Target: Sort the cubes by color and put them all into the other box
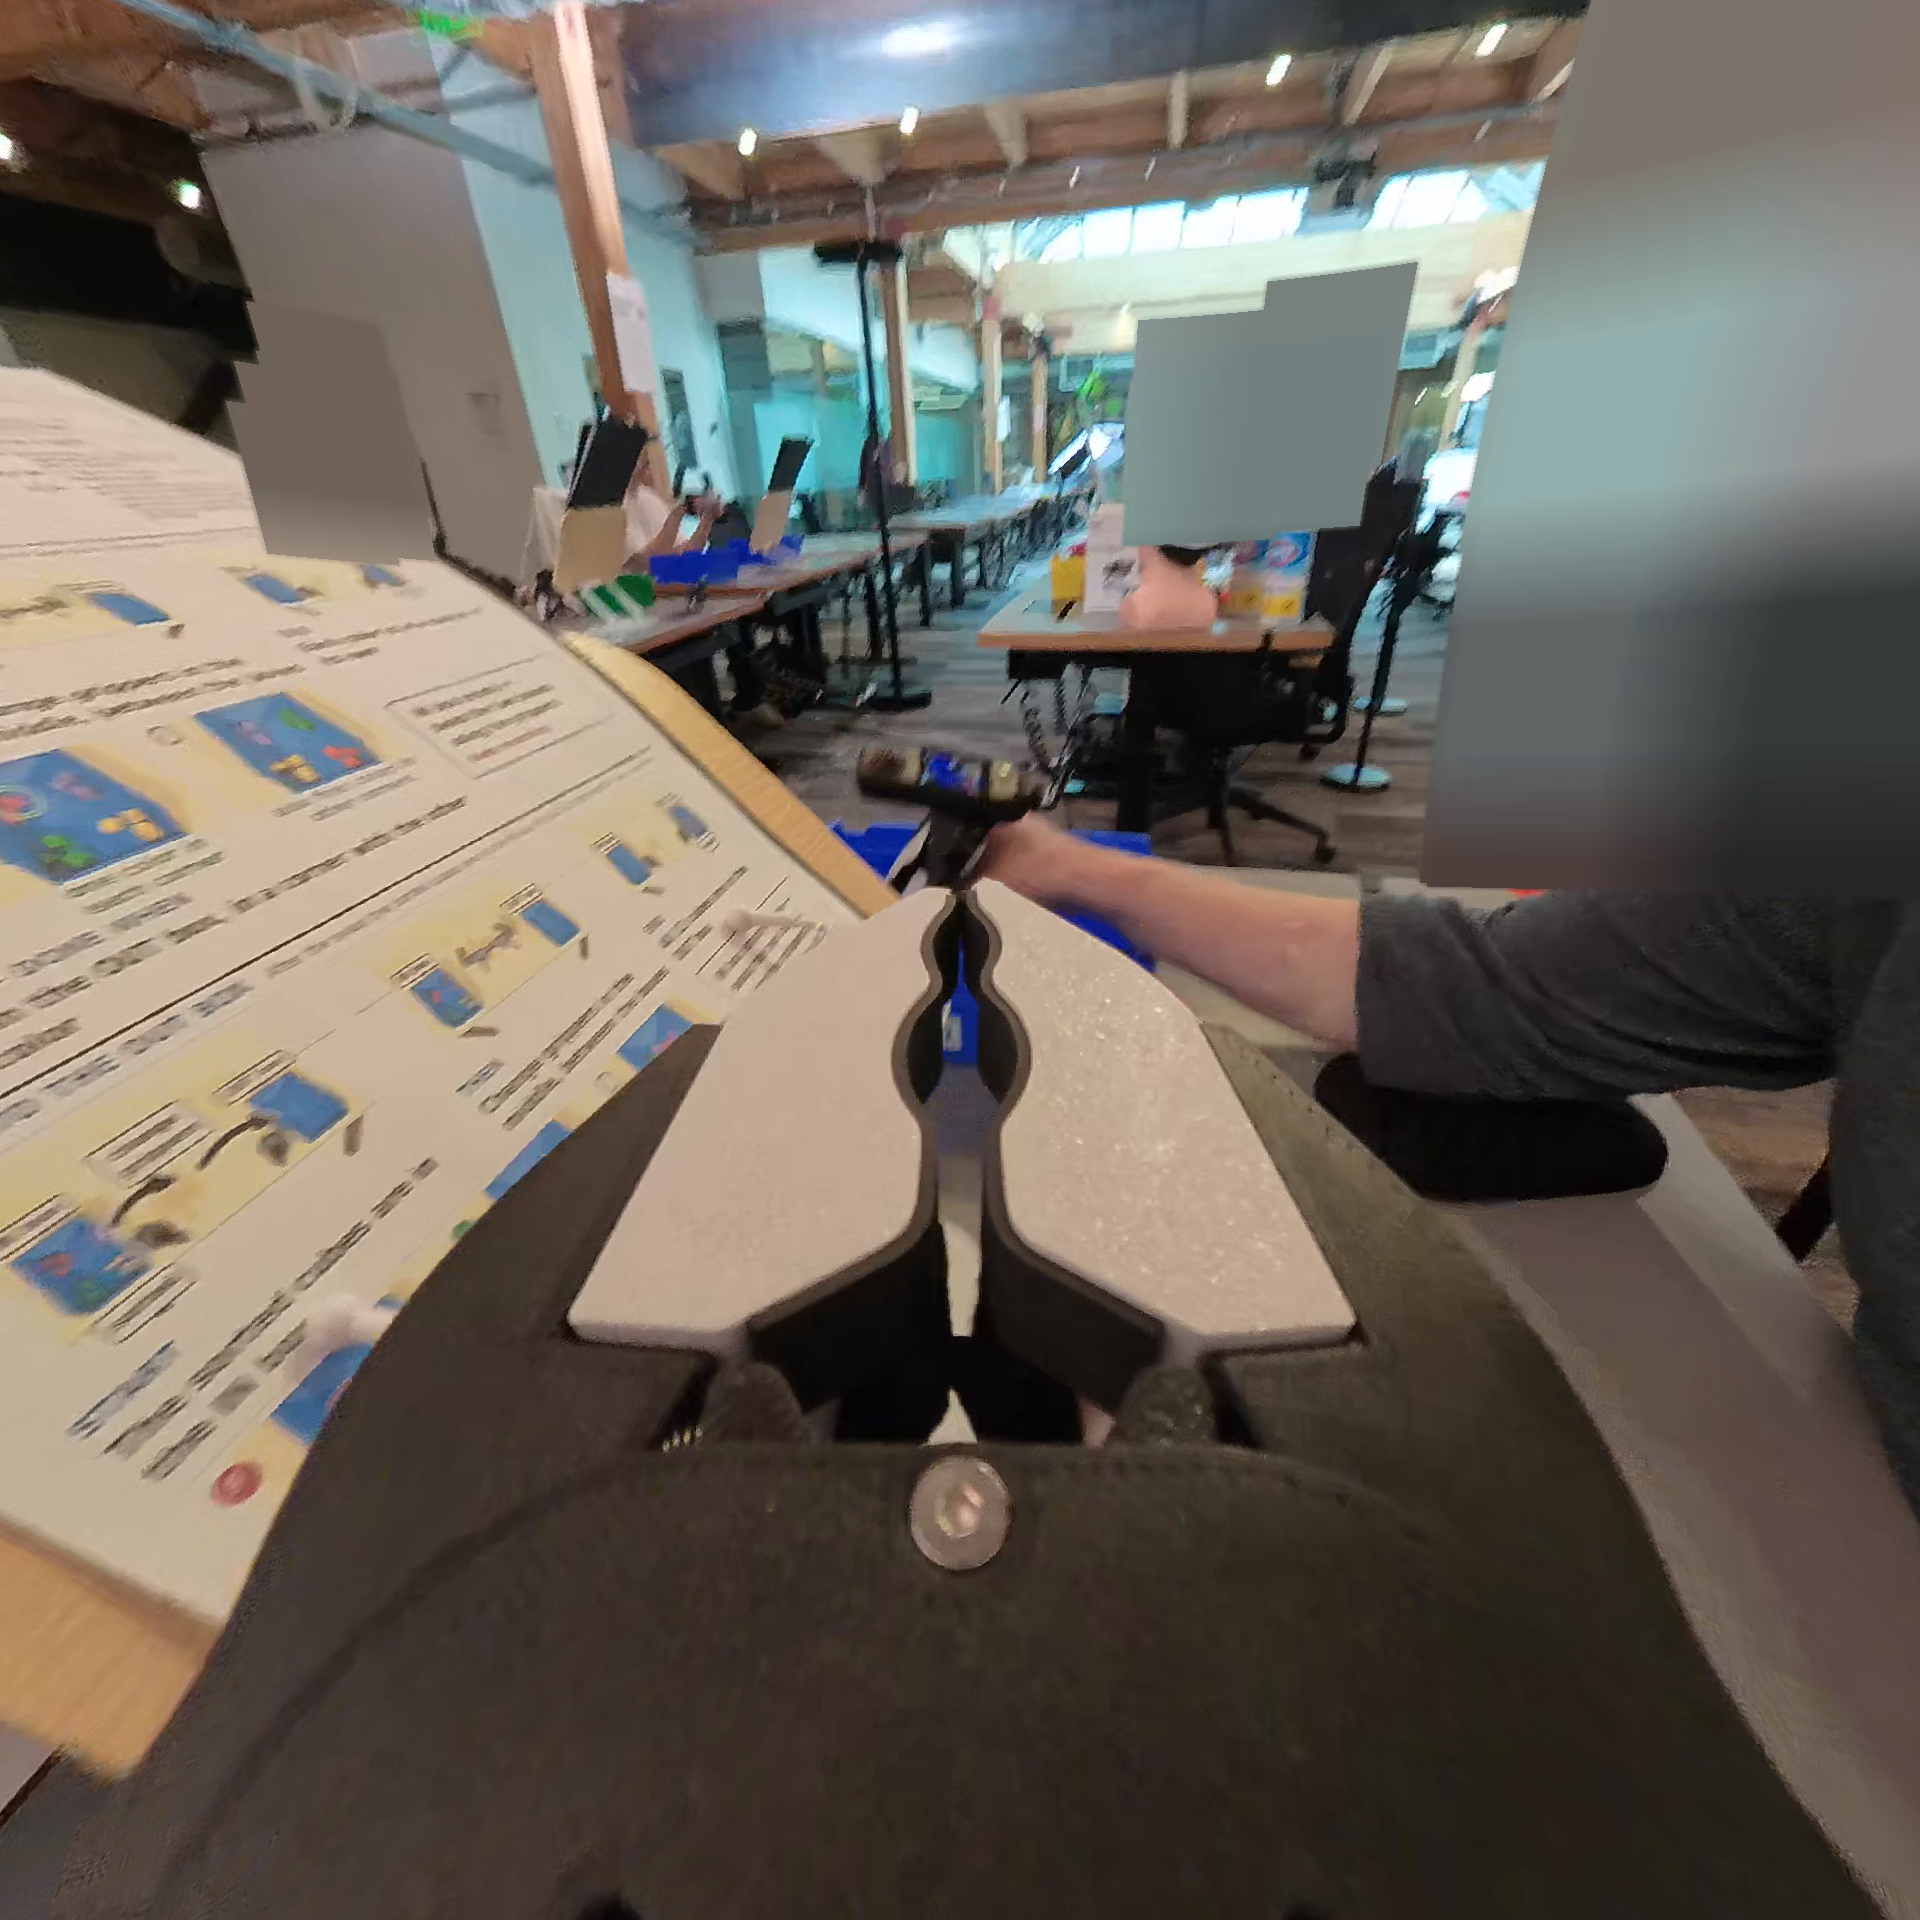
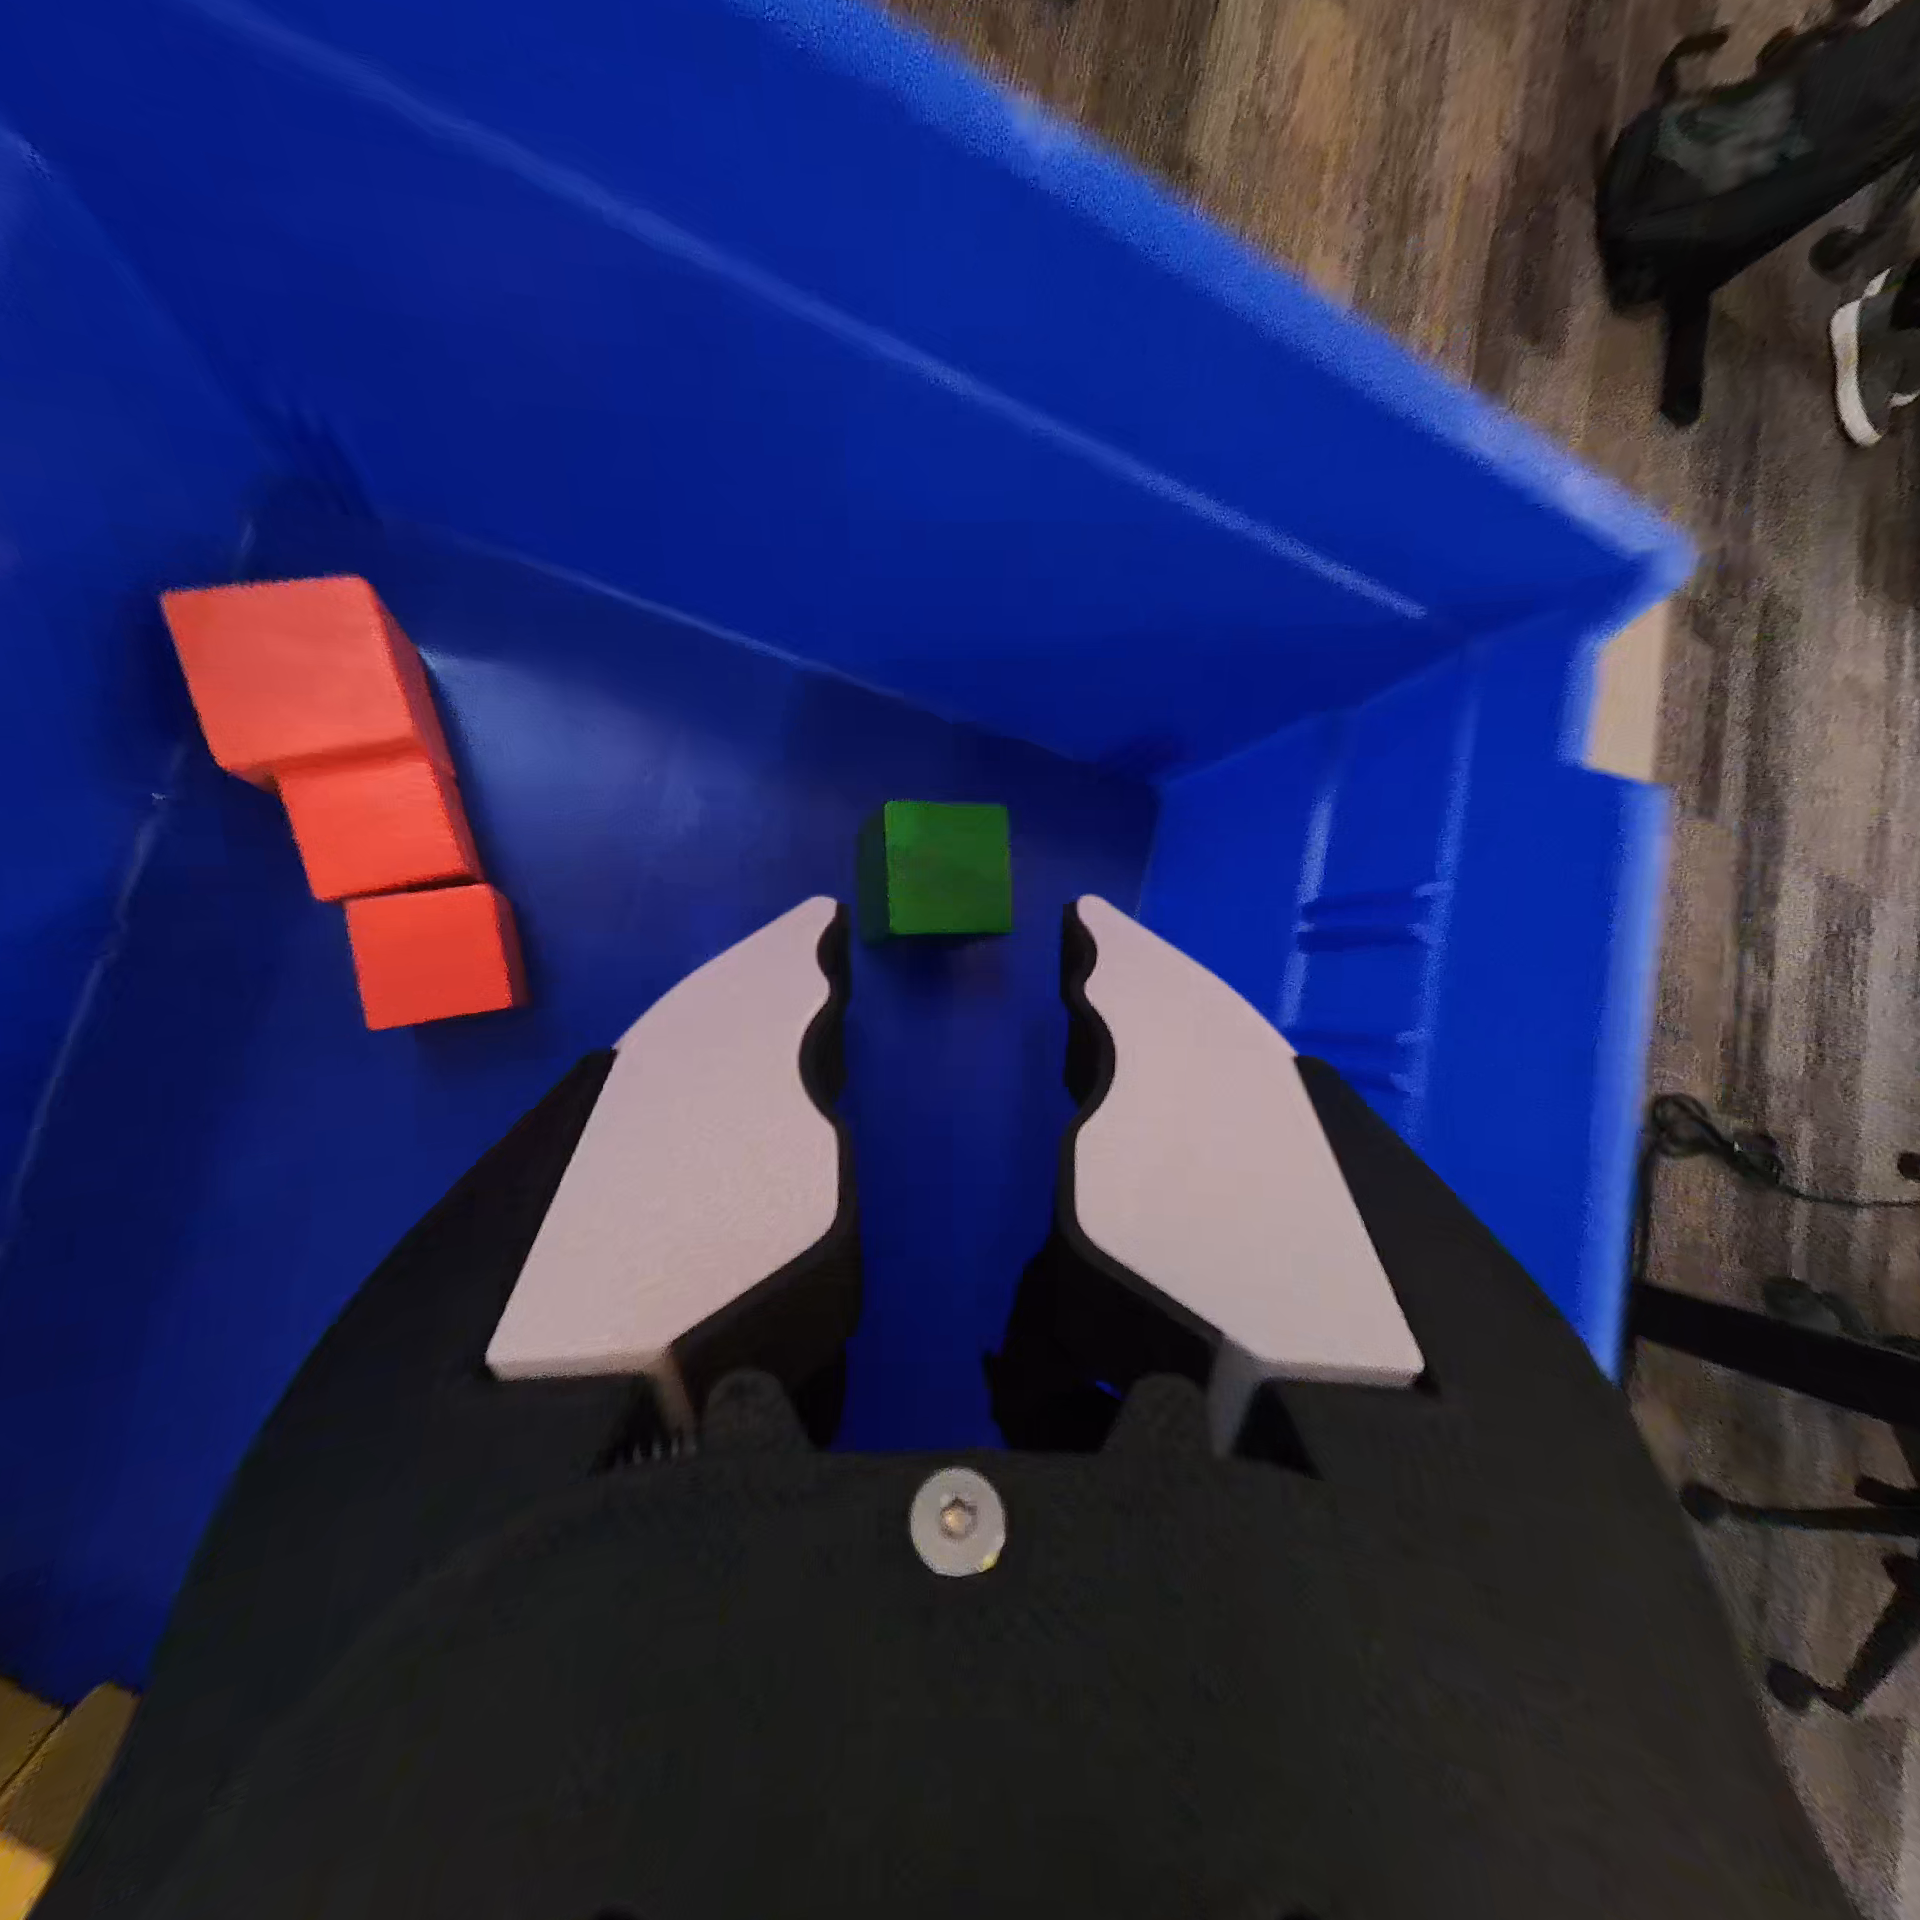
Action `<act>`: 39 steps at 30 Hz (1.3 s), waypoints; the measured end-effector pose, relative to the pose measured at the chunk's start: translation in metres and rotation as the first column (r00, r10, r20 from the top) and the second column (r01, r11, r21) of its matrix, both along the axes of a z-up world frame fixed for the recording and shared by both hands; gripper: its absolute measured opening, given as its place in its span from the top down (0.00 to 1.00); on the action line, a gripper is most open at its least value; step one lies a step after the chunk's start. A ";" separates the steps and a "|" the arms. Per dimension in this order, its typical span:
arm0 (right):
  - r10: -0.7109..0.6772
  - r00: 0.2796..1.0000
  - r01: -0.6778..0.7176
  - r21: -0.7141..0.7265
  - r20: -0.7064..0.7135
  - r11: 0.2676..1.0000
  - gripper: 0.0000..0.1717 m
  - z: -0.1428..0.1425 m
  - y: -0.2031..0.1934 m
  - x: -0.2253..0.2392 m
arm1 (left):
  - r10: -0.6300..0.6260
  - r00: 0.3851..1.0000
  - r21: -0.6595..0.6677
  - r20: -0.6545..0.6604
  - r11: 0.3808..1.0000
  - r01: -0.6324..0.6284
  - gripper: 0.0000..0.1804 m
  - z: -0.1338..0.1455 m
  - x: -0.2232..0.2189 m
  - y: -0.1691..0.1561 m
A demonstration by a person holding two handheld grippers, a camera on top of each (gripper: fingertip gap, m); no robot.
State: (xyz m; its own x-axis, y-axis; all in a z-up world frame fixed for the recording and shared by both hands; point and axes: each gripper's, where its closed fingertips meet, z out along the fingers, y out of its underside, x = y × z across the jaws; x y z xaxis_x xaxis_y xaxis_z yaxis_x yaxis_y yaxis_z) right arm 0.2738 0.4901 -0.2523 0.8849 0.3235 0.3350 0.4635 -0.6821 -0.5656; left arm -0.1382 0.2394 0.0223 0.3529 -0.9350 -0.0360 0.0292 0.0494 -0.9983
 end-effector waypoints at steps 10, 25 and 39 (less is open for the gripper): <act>0.158 0.984 -0.131 0.272 -0.078 0.953 0.80 0.102 -0.010 -0.041 | 0.443 0.765 -0.011 -0.468 0.863 -0.506 0.87 -0.057 -0.146 0.064; 0.263 0.964 -0.239 0.336 -0.027 0.911 0.82 0.128 -0.024 -0.079 | 0.092 0.423 -0.344 -0.901 0.441 -0.829 0.72 -0.255 -0.289 0.063; 0.276 0.961 -0.254 0.335 -0.020 0.908 0.83 0.128 -0.026 -0.084 | -0.052 0.466 -0.452 -0.883 0.361 -0.816 0.81 -0.302 -0.272 0.059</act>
